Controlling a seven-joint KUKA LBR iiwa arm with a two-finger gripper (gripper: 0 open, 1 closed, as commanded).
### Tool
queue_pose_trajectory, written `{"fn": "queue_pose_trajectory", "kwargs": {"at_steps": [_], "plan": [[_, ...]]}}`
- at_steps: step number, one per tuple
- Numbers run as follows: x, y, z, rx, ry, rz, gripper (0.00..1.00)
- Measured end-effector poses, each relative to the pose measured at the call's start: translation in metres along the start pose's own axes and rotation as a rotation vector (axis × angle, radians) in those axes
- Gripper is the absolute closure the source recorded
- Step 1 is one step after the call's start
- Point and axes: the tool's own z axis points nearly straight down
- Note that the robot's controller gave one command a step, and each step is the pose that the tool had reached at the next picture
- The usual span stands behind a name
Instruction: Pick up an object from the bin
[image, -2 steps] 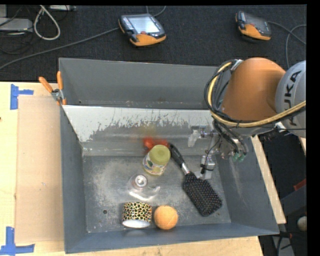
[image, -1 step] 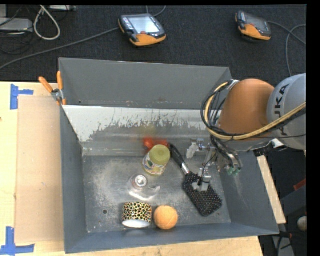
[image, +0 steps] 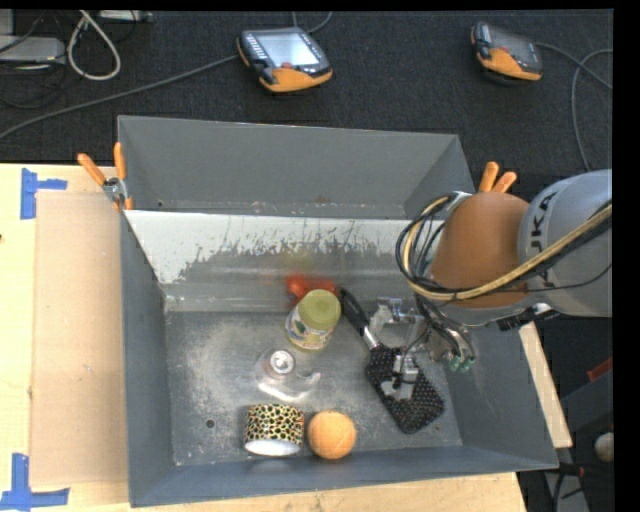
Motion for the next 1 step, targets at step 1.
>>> {"fn": "queue_pose_trajectory", "kwargs": {"at_steps": [1], "plan": [[0.0266,-0.0010,0.0147,-0.002,-0.001,0.139,0.00]]}}
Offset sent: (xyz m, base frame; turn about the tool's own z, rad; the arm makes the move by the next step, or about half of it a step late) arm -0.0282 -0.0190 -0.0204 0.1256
